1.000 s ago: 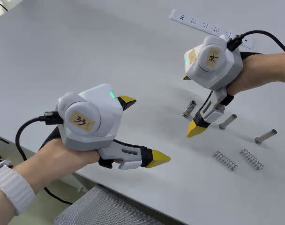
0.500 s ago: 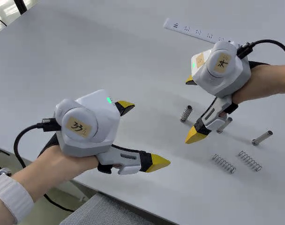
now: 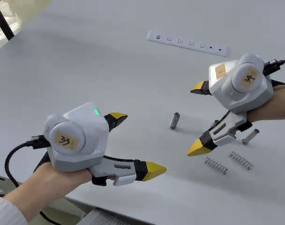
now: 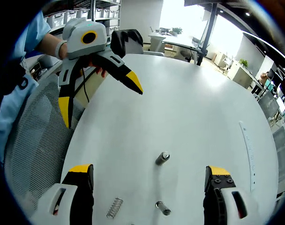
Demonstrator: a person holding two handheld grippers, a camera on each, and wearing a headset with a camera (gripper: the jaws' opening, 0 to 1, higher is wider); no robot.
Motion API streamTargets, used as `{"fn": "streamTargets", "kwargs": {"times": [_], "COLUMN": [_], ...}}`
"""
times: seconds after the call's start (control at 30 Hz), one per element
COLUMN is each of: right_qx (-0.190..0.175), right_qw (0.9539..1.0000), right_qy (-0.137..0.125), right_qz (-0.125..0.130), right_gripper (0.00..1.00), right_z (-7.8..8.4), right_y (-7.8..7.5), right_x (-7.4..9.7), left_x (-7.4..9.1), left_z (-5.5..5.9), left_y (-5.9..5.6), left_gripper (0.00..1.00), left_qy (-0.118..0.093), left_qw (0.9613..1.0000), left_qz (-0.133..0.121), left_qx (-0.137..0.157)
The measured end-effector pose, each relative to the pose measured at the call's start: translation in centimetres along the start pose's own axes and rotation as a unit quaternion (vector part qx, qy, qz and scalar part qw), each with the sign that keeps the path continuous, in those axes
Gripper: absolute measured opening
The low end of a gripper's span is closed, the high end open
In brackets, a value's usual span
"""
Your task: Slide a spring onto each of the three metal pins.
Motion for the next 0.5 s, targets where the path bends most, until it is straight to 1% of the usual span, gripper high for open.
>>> {"fn": "streamTargets", "kwargs": {"times": [0.13, 0.17, 0.27, 0.37, 0.43, 0.47, 0.5], "right_qx": [-0.02, -0.028, -0.04, -0.052, -0.068, -0.074, -0.08], "right_qw": [0.9995, 0.9992, 0.9981, 0.997, 0.9949, 0.9939, 0.9928], "right_qy": [-0.017, -0.021, -0.028, -0.026, -0.035, -0.037, -0.037], "right_qz": [0.019, 0.022, 0.038, 0.052, 0.067, 0.073, 0.081], "right_gripper": [0.98, 0.98, 0.98, 0.98, 0.98, 0.98, 0.98], "right_z": [1.0, 1.3, 2.1, 3.2, 4.0, 4.7, 5.3], "right_y": [1.2, 1.6, 2.4, 3.2, 3.8, 3.6, 4.0], "right_x": [1.6, 2.1, 3.2, 4.3, 5.2, 5.7, 6.2], "left_x": [-0.2, -0.2, -0.4, -0.6, -0.8, -0.9, -1.0], "left_z": [-0.5, -0.5, -0.6, -0.6, -0.8, -0.8, -0.9], "left_y": [-0.2, -0.2, -0.4, -0.5, -0.6, -0.6, -0.6], "left_gripper": [0.87, 0.87, 0.87, 0.87, 0.87, 0.87, 0.87], "left_qy": [-0.013, -0.012, -0.005, 0.002, 0.008, 0.01, 0.012], "left_qw": [0.9999, 0.9999, 0.9999, 0.9998, 0.9997, 0.9996, 0.9993], "left_qz": [0.004, 0.005, 0.009, 0.017, 0.023, 0.025, 0.03], "left_qx": [0.004, 0.004, 0.0, -0.006, -0.01, -0.012, -0.016]}}
Point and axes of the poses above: the centre of the closed fingertips' face, and the gripper's own axes: x roughly backward along the fingers, y roughly to its left, z roughly out of its underside, the point moved 10 cm from there along x, roughly backward along the fingers, and after that the axes turned 6 degrees about -y, right-handed, at the moved point
